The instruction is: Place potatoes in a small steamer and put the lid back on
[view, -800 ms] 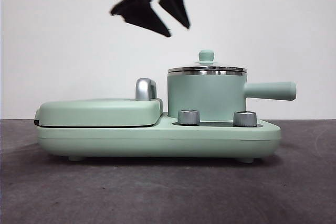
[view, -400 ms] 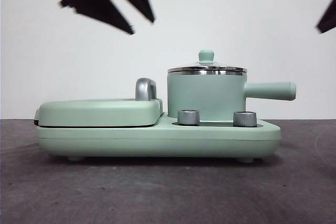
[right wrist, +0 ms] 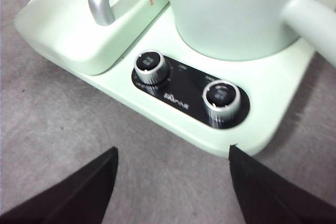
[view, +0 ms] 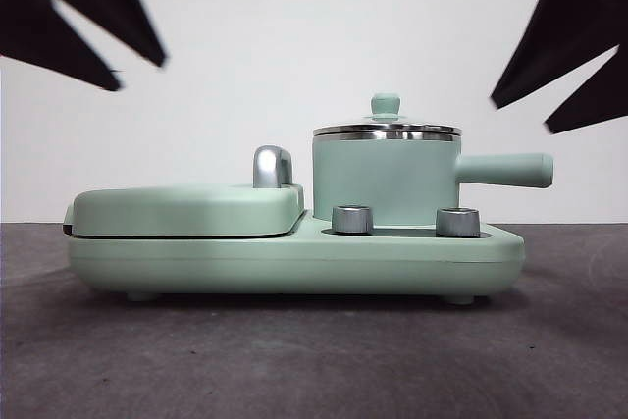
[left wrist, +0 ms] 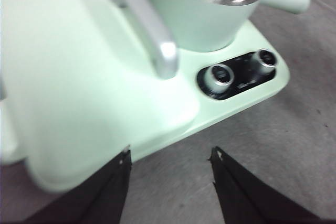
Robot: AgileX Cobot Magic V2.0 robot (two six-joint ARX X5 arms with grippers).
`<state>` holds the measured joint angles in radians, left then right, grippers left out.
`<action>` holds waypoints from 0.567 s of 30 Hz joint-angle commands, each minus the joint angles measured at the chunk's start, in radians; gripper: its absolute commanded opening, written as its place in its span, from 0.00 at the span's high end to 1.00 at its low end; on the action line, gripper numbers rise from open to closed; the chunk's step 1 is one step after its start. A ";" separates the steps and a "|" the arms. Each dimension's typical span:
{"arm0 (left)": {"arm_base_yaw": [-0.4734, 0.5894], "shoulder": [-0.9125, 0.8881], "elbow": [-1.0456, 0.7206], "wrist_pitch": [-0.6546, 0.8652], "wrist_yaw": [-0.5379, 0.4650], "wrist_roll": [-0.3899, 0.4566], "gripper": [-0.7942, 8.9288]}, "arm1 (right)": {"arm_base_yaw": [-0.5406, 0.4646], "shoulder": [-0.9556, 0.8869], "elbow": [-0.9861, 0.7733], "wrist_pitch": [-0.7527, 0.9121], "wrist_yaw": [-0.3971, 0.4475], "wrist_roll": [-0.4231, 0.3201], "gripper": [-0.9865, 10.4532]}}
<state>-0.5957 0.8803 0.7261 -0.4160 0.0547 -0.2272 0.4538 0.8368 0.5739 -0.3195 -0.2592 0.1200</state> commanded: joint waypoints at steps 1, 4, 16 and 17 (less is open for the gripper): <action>-0.004 -0.056 -0.015 -0.042 -0.036 -0.040 0.66 | 0.019 0.058 0.039 0.046 -0.005 -0.023 0.63; -0.004 -0.089 -0.016 -0.116 -0.079 -0.039 0.66 | 0.038 0.105 0.066 0.052 -0.005 -0.029 0.63; -0.006 -0.097 -0.015 -0.117 -0.084 -0.036 0.91 | 0.049 0.108 0.080 0.063 -0.013 -0.023 0.90; -0.007 -0.098 -0.015 -0.117 -0.077 -0.036 0.91 | 0.049 0.104 0.080 0.050 -0.042 -0.013 0.90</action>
<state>-0.5957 0.7784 0.7052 -0.5407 -0.0273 -0.2584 0.4965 0.9382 0.6399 -0.2699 -0.2852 0.1017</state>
